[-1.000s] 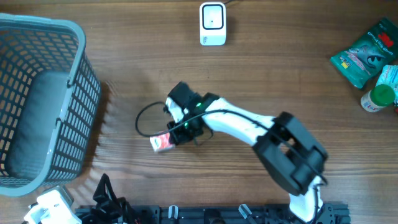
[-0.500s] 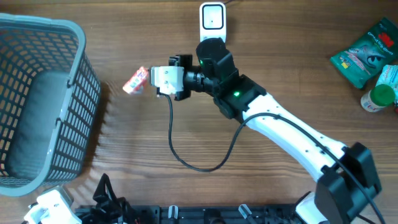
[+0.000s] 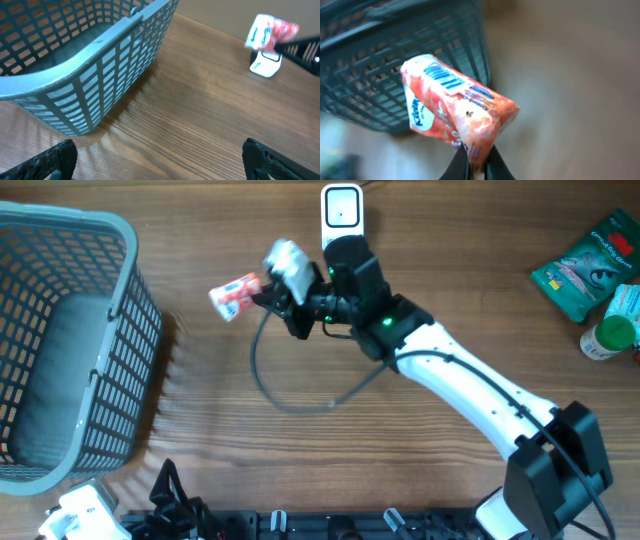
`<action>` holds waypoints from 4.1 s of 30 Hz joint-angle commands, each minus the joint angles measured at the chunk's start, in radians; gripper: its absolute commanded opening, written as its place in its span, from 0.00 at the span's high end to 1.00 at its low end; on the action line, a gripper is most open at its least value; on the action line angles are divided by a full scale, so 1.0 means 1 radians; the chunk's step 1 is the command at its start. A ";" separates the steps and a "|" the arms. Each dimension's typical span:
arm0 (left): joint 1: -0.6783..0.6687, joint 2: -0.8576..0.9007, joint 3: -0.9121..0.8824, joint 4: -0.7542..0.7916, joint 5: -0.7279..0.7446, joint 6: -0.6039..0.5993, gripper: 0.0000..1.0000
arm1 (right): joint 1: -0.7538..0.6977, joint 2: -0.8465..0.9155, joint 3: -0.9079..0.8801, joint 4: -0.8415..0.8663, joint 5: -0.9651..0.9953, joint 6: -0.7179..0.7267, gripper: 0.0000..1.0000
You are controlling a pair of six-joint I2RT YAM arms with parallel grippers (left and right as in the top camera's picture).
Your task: Scan the item barcode
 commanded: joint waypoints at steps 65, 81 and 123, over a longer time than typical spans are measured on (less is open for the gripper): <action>0.006 -0.005 0.000 0.003 0.004 -0.002 0.00 | -0.985 0.060 0.065 -0.807 0.774 0.815 0.00; 0.006 -0.005 0.000 0.003 0.004 -0.002 0.00 | -0.903 -1.091 0.087 -1.132 0.590 0.697 0.00; 0.006 -0.005 0.000 0.004 0.004 -0.002 0.00 | -0.727 -1.671 -1.303 0.097 0.497 0.190 0.00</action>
